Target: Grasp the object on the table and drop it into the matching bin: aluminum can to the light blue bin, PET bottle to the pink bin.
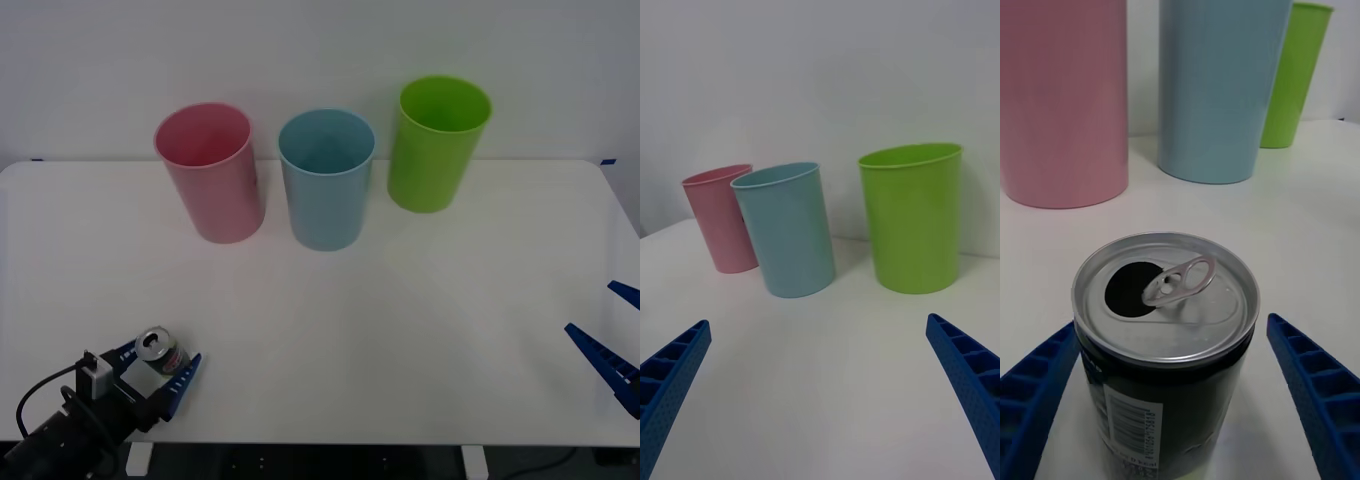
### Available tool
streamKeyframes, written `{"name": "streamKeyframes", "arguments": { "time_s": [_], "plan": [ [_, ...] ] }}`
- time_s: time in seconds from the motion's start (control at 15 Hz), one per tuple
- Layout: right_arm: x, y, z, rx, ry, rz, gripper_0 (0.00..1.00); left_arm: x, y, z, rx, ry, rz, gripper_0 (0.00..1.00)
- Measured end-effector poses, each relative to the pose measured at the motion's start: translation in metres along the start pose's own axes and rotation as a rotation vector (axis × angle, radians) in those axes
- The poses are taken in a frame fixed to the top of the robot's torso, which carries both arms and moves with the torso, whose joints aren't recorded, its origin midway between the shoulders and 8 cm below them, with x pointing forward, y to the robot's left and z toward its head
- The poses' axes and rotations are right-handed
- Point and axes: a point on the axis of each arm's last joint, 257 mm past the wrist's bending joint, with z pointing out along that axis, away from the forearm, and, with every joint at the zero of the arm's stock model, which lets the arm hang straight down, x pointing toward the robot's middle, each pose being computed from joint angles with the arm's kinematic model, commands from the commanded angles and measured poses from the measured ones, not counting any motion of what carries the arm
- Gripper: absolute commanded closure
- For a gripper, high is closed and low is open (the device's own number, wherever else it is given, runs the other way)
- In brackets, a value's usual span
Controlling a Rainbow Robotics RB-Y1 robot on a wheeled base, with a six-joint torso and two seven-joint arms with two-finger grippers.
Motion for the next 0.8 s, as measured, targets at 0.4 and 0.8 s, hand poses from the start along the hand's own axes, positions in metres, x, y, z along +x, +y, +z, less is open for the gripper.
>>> {"name": "streamKeyframes", "arguments": {
  "time_s": [0.4, 0.8],
  "plan": [
    [0.0000, 0.0000, 0.0000, 0.000, 0.000, 0.000, 0.00, 0.0021, -0.0008, -0.0026, -0.003, 0.003, -0.003, 1.00],
    [0.0000, 0.0000, 0.0000, 0.000, 0.000, 0.000, 0.00, -0.0001, -0.0008, -0.0045, -0.002, -0.006, -0.009, 1.00]
  ]
}}
